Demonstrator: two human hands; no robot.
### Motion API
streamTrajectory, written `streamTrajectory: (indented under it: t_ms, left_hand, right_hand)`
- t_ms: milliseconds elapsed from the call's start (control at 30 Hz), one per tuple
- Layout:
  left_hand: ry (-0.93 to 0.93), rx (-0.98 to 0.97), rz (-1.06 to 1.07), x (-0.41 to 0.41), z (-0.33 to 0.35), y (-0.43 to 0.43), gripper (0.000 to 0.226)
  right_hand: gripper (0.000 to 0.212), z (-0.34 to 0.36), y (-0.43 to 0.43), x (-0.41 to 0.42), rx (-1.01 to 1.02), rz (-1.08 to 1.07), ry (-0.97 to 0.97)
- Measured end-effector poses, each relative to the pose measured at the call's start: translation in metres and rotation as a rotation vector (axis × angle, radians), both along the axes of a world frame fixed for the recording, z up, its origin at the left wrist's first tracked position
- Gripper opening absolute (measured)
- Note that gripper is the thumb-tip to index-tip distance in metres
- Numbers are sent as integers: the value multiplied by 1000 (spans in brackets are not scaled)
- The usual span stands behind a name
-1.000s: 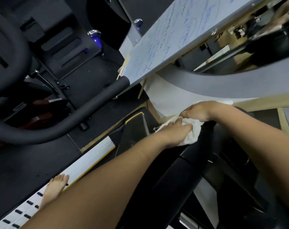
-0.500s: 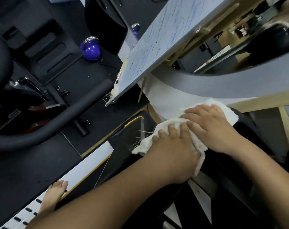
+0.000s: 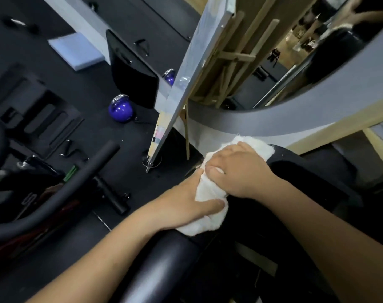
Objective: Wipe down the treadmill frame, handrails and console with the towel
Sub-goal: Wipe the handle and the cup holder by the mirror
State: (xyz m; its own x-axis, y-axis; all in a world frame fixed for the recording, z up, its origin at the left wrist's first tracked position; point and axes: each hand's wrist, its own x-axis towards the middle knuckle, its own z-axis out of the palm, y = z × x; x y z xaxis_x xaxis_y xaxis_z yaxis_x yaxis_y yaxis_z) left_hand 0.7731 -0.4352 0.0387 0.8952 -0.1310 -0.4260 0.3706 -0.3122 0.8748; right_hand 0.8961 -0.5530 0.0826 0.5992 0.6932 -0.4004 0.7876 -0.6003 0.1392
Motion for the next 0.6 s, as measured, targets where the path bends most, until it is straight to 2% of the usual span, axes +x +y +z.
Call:
streamTrajectory:
  t_ms: [100, 167, 267, 367, 467, 600]
  left_hand:
    - [25, -87, -52, 21, -9, 4, 73]
    - [48, -210, -23, 34, -25, 4, 72]
    - [18, -298, -1, 47, -47, -2, 95]
    - [35, -350, 15, 61, -65, -9, 118]
    - [155, -361, 30, 74, -59, -12, 134]
    - [243, -345, 24, 82, -52, -2, 120]
  right_hand:
    - [72, 1, 9, 10, -63, -20, -6]
    - [71, 0, 24, 24, -180, -70, 41]
    - [58, -10, 51, 46, -511, -200, 188]
    - [60, -33, 62, 70, -717, -278, 354]
    - [64, -38, 66, 83, -694, -436, 380]
    - [36, -35, 68, 90, -715, -533, 416]
